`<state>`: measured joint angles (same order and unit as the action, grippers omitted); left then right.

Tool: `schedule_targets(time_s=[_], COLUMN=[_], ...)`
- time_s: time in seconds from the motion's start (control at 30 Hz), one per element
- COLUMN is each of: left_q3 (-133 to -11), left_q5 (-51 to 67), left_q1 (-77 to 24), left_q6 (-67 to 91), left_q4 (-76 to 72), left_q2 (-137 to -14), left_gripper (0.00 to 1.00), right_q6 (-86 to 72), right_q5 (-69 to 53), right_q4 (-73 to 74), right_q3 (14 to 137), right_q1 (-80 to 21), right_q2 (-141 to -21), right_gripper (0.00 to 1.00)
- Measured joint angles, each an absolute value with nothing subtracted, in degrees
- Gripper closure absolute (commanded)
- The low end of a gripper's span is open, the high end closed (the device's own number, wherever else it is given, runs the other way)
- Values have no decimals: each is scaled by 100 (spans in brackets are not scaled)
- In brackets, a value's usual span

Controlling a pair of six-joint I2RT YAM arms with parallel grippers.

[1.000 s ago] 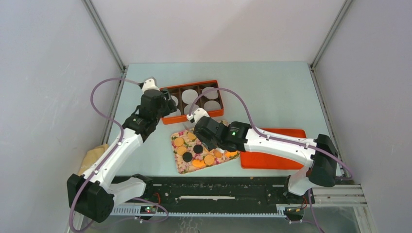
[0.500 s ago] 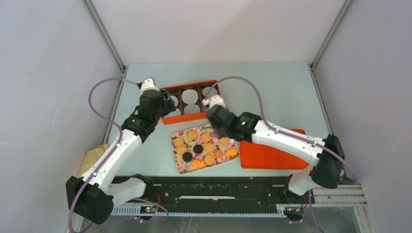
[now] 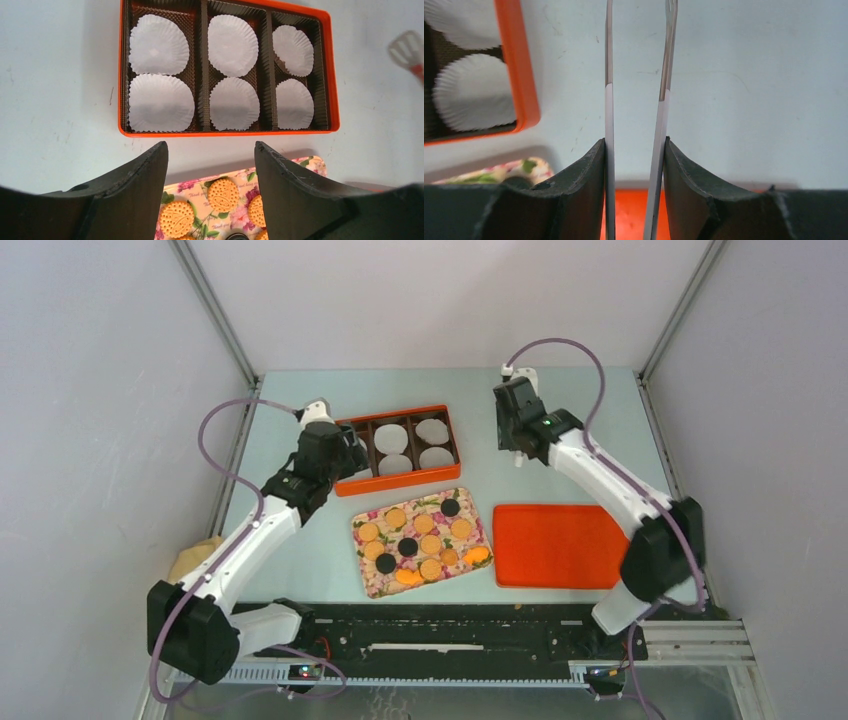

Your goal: Pack the cookies

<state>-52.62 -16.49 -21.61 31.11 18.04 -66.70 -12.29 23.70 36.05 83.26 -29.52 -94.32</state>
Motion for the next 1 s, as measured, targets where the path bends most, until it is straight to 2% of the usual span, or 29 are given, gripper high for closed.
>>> schedule_targets(time_s=[0.27,0.4,0.57,0.67,0.77,0.87,1.0], left_q3=[-5271,-5304,-5306,-5334,-5347,-5347,-5347], left_q5=[-1588,-1586,-1575,-1492,-1437,-1422,-1413], left_q1=[-2185,-2187,-2187,-2191,-2209,-2217,-2217], left_q6=[3111,3111,3114,3129,3153,3153,3153], left_q4=[1769,1719,1649,1605,1564,1553,1546], left_q2=[-6925,-6969,-7124,-7330,-7450,-7463,-7472], left_gripper=[31,31,31,31,31,31,31], right_q6=[-364,-128,-67,-80,-106,-161,-285], right_q5=[1597,1135,1142,1144,1157,1190,1162], right_q4=[3387,3551,3791,3951,3968,3968,3964], right_q3=[9080,9253,9271,9415,9496,9500,9498], right_q1=[-2628,-2381,-1977,-1772,-1697,-1691,-1691], right_q2=[-11657,-11924,-12101,-12309,-12366,-12370,-12370], right_gripper=[100,100,99,92,79,51,47])
